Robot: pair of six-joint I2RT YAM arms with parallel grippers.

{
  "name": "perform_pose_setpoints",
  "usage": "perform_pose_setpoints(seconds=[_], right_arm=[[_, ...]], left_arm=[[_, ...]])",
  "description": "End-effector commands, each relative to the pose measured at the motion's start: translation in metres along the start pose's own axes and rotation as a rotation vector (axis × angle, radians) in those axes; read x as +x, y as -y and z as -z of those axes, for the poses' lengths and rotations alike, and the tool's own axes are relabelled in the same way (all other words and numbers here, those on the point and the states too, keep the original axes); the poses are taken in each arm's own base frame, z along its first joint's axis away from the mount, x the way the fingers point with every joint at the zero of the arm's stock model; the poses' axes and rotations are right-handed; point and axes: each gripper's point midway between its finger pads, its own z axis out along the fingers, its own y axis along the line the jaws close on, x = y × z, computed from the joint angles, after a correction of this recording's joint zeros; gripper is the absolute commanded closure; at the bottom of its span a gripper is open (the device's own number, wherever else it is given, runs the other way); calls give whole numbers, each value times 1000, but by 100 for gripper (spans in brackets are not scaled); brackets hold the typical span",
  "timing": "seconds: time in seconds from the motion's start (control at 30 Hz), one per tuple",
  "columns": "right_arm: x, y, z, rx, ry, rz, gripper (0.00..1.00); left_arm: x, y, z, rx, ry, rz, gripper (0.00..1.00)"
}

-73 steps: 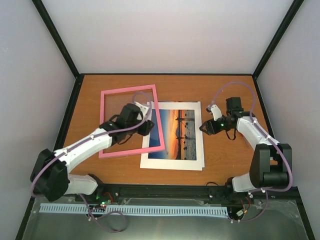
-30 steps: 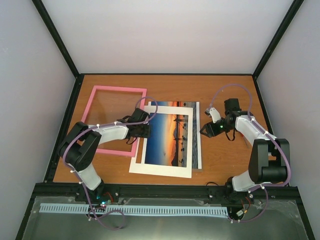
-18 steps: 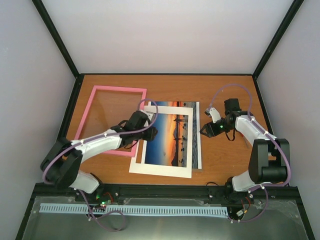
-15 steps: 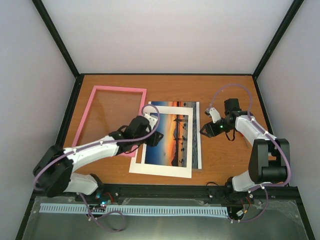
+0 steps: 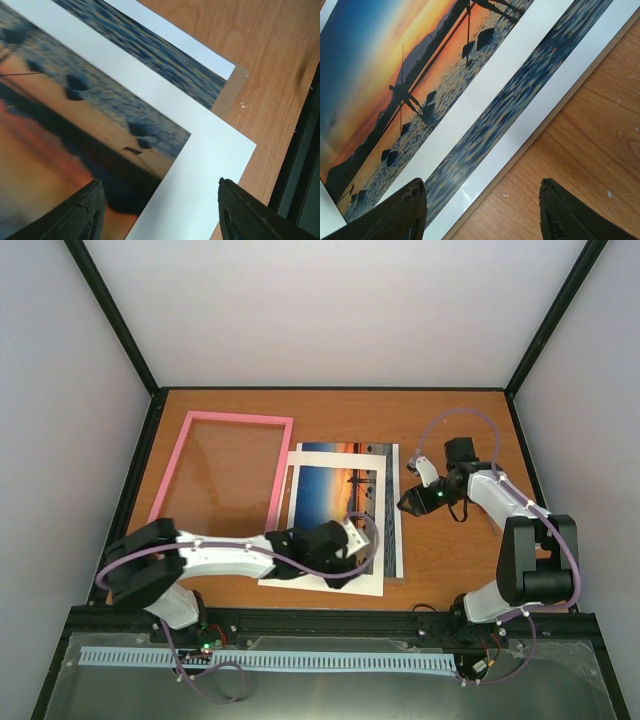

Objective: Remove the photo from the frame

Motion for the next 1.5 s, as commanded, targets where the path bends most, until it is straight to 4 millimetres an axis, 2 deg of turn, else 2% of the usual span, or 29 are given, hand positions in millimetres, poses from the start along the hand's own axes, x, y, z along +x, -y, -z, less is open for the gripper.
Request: perform_pose_setpoints(seconds=[0.0, 0.13, 0.27, 0.47, 0.67, 0.87, 1.07, 1.23, 1.47], right_arm=[[0, 0, -3, 4, -13, 19, 40], [-1, -3, -2, -10, -10, 15, 40], [-19, -6, 4, -24, 36, -2, 39], [-50, 3, 1, -58, 24, -64, 33], [-80, 20, -19, -91, 32, -131, 33], [-89, 36, -55, -104, -25, -181, 33], [-94, 45, -79, -116, -61, -234, 33], [-94, 33, -94, -156, -102, -242, 33], [-86, -9, -110, -259, -158, -203, 33]], left_arm=[[-18, 21, -31, -1, -8, -79, 38], [-30, 36, -57, -13, -19, -152, 39], [-31, 34, -67, -52, -55, -172, 40], [-22, 20, -41, -108, -24, -113, 38], [-1, 4, -7, -127, 29, 106, 34], [27, -7, 8, -156, -17, 210, 34], [27, -12, 23, -162, 40, 245, 33], [33, -20, 27, -192, 58, 278, 33], [47, -33, 35, -241, 62, 315, 32]])
